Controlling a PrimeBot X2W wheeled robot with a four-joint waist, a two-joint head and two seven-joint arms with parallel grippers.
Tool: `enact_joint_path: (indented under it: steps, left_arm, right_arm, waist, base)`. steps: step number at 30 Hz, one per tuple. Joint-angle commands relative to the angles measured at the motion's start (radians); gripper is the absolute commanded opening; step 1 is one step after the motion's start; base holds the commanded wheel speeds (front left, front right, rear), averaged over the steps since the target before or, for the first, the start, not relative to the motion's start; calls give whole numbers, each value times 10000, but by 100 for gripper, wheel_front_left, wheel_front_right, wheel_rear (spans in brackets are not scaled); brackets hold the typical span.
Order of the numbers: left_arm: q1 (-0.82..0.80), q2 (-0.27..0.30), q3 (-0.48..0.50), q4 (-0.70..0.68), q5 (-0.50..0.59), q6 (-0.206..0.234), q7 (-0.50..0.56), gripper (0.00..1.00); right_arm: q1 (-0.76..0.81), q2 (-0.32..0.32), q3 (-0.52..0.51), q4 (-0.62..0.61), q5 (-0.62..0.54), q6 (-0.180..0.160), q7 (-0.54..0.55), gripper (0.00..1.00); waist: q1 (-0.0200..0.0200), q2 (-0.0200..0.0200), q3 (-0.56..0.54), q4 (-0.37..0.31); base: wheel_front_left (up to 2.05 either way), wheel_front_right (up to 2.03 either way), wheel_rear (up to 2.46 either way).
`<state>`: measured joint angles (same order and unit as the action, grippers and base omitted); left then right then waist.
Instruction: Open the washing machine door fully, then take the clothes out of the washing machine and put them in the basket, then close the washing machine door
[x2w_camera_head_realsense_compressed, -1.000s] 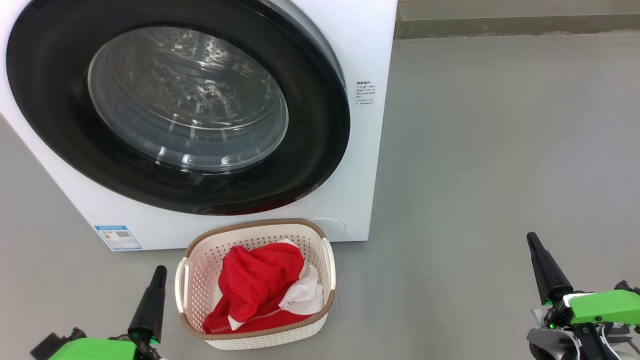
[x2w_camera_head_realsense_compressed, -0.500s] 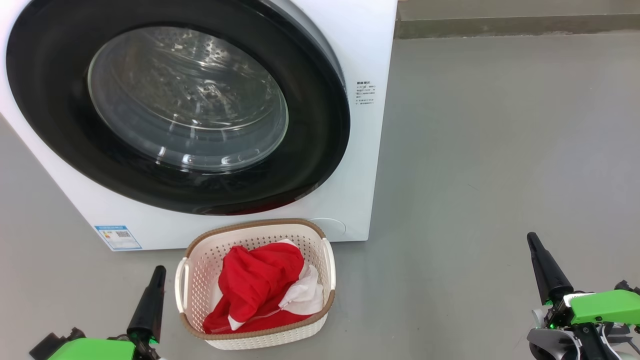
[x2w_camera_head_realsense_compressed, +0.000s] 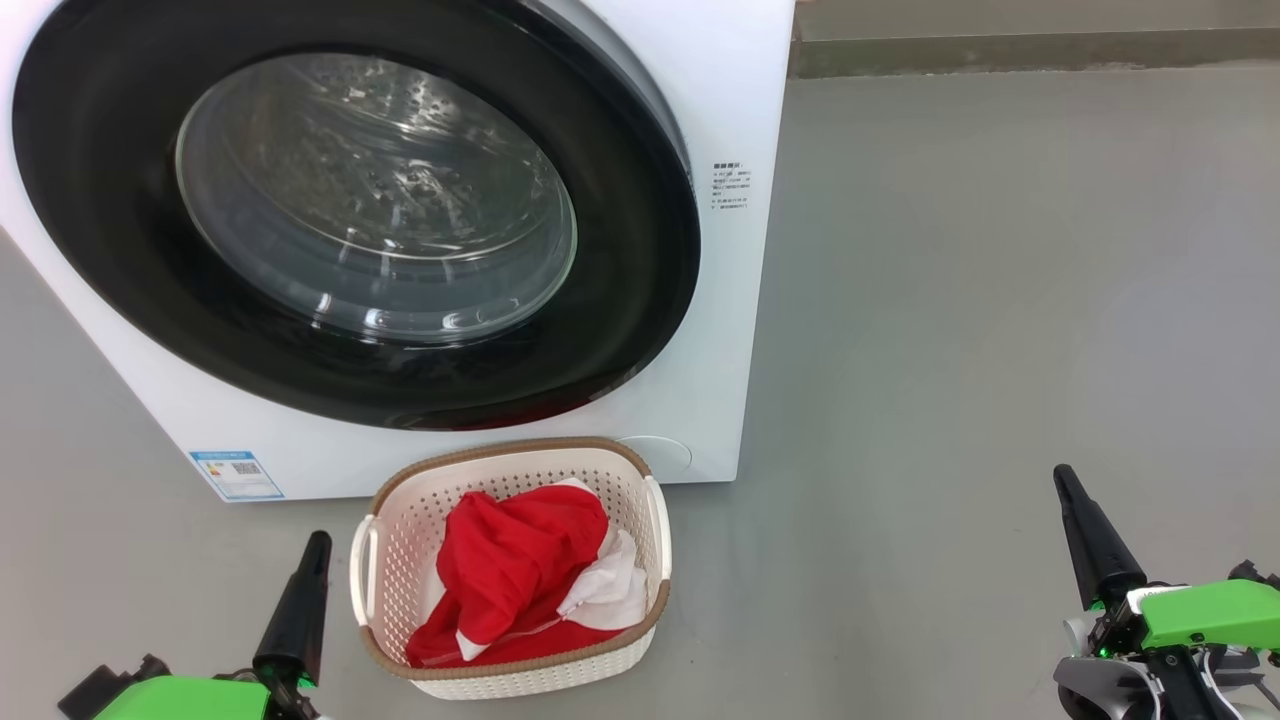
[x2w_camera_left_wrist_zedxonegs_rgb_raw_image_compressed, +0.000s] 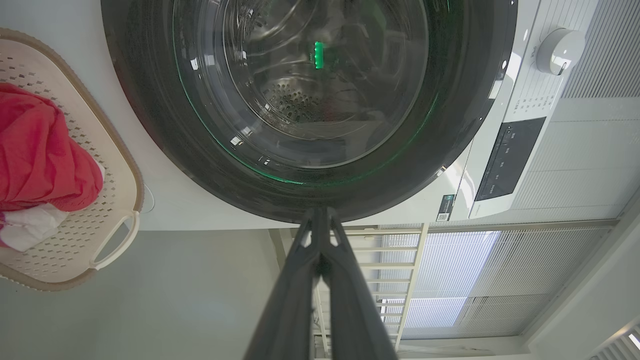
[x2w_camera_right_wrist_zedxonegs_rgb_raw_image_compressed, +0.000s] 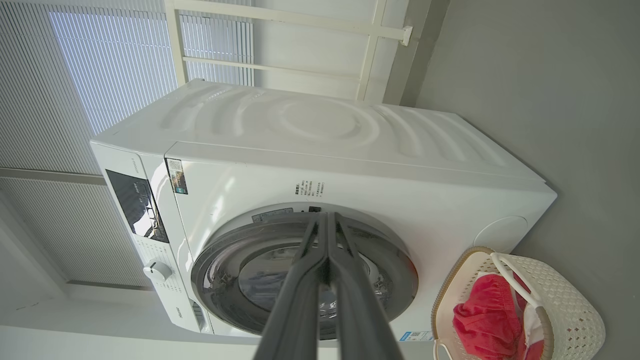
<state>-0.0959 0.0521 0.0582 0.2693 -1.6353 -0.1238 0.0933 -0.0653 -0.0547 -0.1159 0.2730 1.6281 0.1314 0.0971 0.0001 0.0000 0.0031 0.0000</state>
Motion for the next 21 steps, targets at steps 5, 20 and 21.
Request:
enact_joint_path:
  steps: [5, 20, 21]
  left_arm:
    - [-104, 122, 365, -250, 109, -69, 46, 0]
    - [-107, 98, 399, -249, 137, -69, 73, 0]
    - [-107, 97, 401, -249, 139, -69, 75, 0]
  right_arm:
    - [-412, -62, 165, -290, -75, -7, 45, 0]
    - [-414, -43, 138, -288, -98, -7, 67, 0]
    - [-415, -42, 136, -288, -100, -7, 69, 0]
  waist:
    - [0, 0, 0, 0]
    - [0, 0, 0, 0]
    - [0, 0, 0, 0]
  base:
    - [0, 0, 0]
    - [0, 0, 0]
    - [0, 0, 0]
